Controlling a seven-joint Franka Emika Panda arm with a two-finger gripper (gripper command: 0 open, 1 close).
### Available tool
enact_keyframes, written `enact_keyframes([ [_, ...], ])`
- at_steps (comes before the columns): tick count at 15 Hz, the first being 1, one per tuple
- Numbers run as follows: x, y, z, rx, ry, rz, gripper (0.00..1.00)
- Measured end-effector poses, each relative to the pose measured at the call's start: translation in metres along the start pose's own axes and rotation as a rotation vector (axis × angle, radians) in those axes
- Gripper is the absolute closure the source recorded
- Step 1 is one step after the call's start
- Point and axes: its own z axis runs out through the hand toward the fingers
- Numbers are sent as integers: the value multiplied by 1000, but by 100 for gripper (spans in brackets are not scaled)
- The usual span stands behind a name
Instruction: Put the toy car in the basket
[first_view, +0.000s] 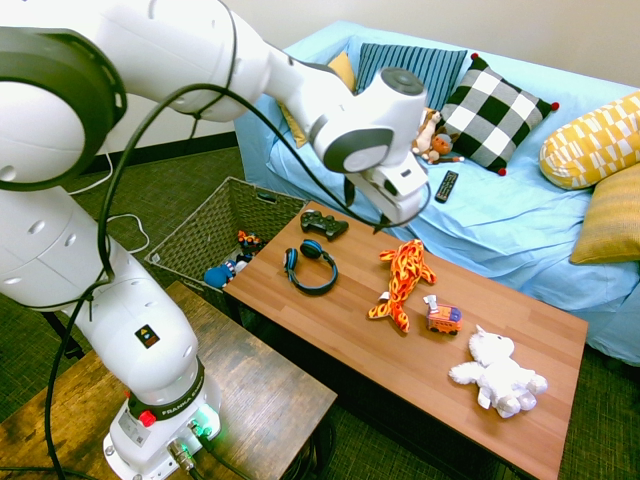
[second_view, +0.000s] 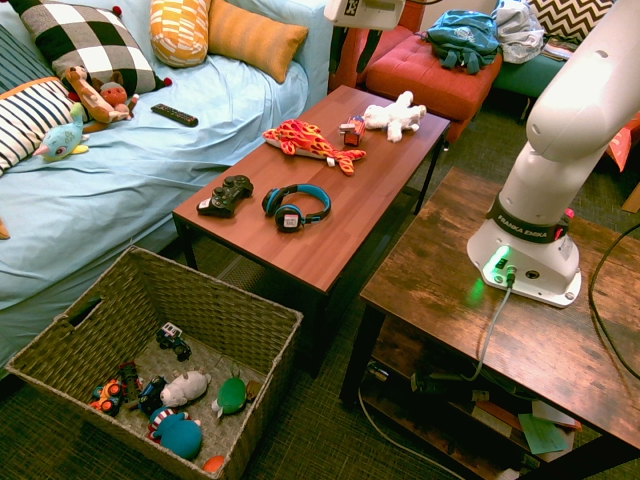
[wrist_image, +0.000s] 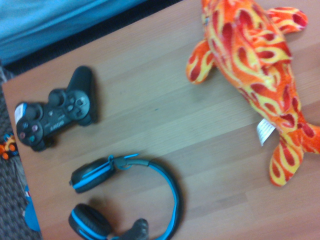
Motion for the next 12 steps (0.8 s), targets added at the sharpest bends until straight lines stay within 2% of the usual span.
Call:
enact_keyframes([
  [2,58,8,15,12,-77,126,0],
  [6,155,34,63,-59,-194,334,0],
  [9,204,64,98,-111,-251,419,0],
  [12,227,52,128,-149,-259,466,0],
])
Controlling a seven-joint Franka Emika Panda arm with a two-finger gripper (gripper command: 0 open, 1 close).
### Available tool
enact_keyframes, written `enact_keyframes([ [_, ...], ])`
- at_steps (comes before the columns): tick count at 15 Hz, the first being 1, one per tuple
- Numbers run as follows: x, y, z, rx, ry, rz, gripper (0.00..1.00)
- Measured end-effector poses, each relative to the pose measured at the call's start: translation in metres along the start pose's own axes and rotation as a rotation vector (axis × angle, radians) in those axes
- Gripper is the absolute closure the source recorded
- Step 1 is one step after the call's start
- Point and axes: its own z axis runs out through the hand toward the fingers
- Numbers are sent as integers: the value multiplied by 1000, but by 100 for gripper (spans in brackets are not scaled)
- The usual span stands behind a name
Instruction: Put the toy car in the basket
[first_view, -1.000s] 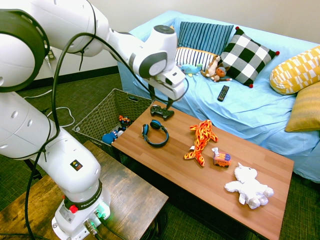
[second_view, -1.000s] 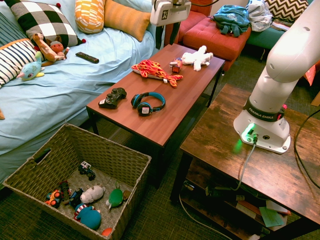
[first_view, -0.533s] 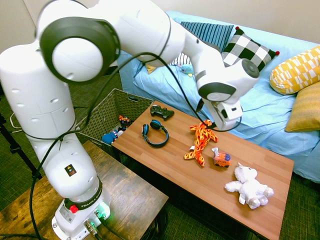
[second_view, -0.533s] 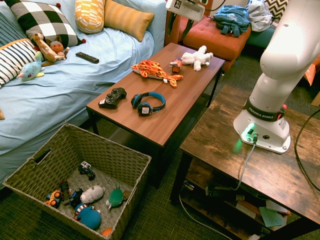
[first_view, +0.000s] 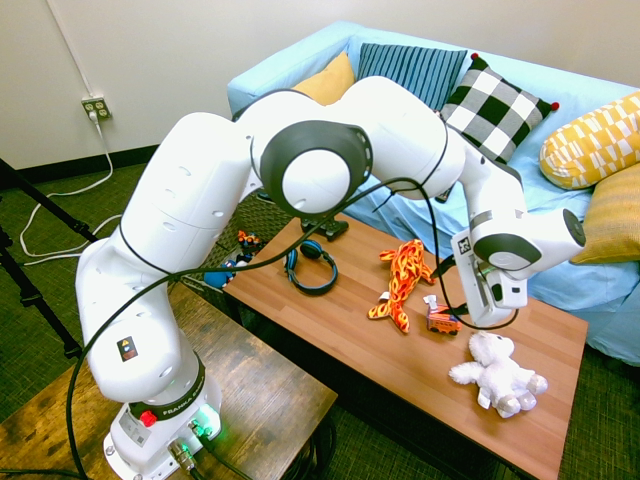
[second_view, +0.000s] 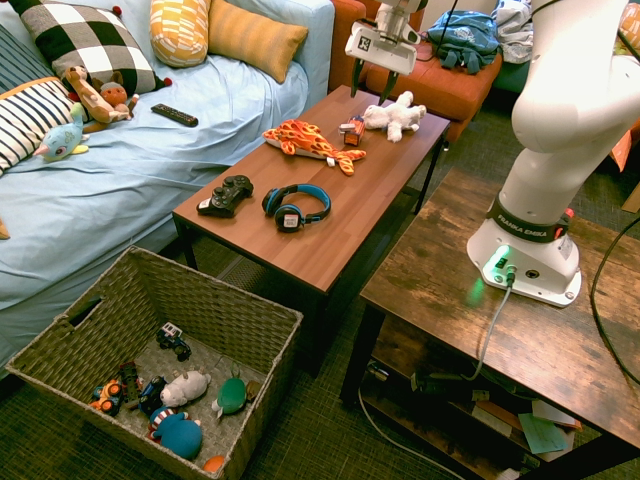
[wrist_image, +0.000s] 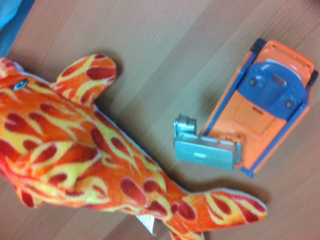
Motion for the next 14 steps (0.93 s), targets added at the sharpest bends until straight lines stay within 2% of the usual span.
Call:
enact_keyframes([
  [4,15,-48,33,-39,9,64,0],
  [9,59,-23,57,-76,4,137,0],
  [12,66,-29,75,-88,-1,135,0],
  [13,67,-35,81,-92,2,131,100],
  [14,67,-40,86,-97,8,125,100],
])
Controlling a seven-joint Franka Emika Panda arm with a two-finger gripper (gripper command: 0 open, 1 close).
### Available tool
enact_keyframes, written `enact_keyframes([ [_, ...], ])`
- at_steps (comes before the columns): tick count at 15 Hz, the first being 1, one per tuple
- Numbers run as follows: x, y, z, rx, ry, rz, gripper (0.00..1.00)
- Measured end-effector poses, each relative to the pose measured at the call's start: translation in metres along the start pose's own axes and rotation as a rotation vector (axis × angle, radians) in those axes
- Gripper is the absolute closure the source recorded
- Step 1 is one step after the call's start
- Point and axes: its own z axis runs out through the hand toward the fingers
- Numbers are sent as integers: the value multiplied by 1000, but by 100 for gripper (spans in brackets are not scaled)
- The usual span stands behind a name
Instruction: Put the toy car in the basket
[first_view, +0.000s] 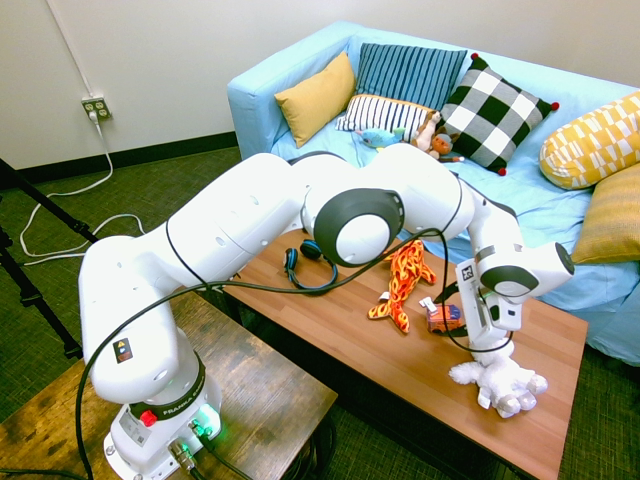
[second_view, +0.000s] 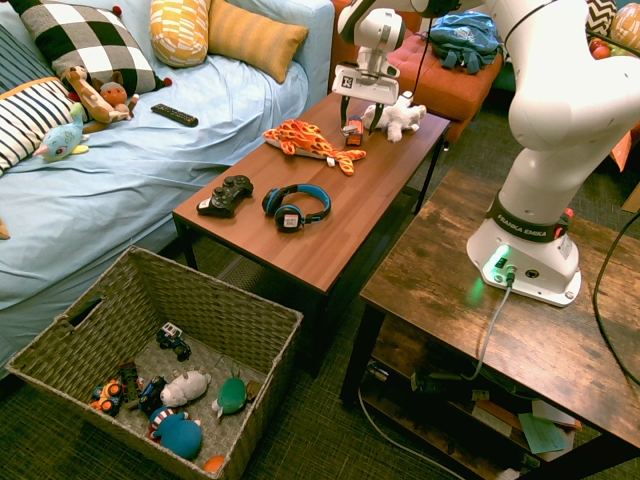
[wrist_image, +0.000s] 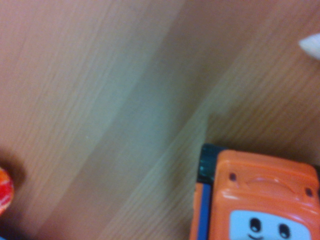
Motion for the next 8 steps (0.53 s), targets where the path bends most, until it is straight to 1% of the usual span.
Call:
enact_keyframes([
  [2,-1,-8,3,-5,16,-15,100],
  [4,-2,-12,-4,4,27,-23,100],
  [8,-6,-15,-4,7,25,-32,100],
])
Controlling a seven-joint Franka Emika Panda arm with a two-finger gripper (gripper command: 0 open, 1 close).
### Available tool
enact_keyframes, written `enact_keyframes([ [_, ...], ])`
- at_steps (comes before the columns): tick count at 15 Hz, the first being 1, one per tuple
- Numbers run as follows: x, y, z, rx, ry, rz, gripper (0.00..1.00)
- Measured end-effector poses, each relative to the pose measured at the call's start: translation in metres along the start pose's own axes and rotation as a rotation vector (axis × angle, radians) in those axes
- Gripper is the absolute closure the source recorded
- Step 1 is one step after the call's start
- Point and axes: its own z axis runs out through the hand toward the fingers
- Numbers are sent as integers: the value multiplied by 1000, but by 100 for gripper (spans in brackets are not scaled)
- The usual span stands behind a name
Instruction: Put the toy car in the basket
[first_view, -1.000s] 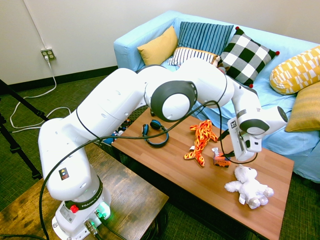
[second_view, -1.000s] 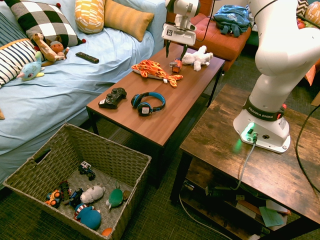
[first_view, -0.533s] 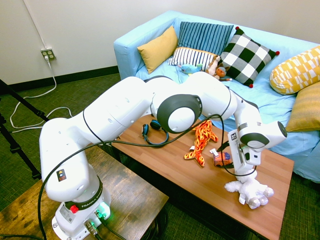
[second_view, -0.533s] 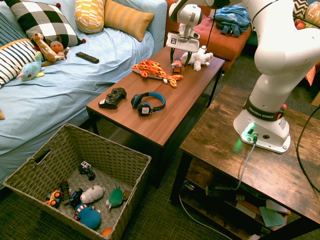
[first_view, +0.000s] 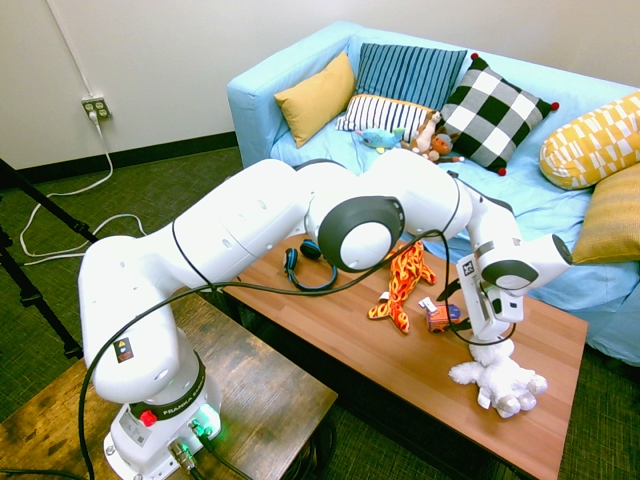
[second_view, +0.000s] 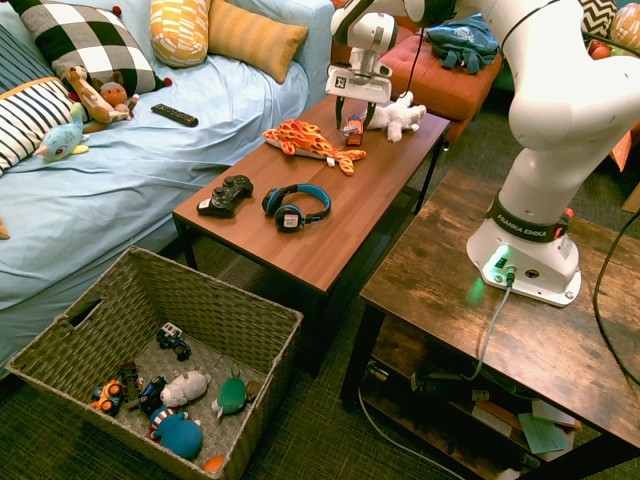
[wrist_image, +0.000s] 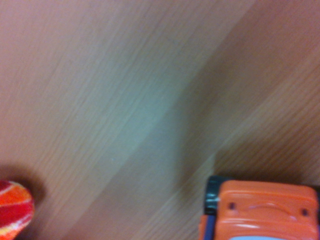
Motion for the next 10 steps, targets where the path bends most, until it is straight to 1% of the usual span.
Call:
enact_keyframes([
  [4,0,0,-3,3,2,-14,100],
  [6,-4,0,-16,23,10,-43,100],
  [8,-16,7,-40,60,16,-91,100],
  [10,-33,23,-88,130,21,-157,100],
])
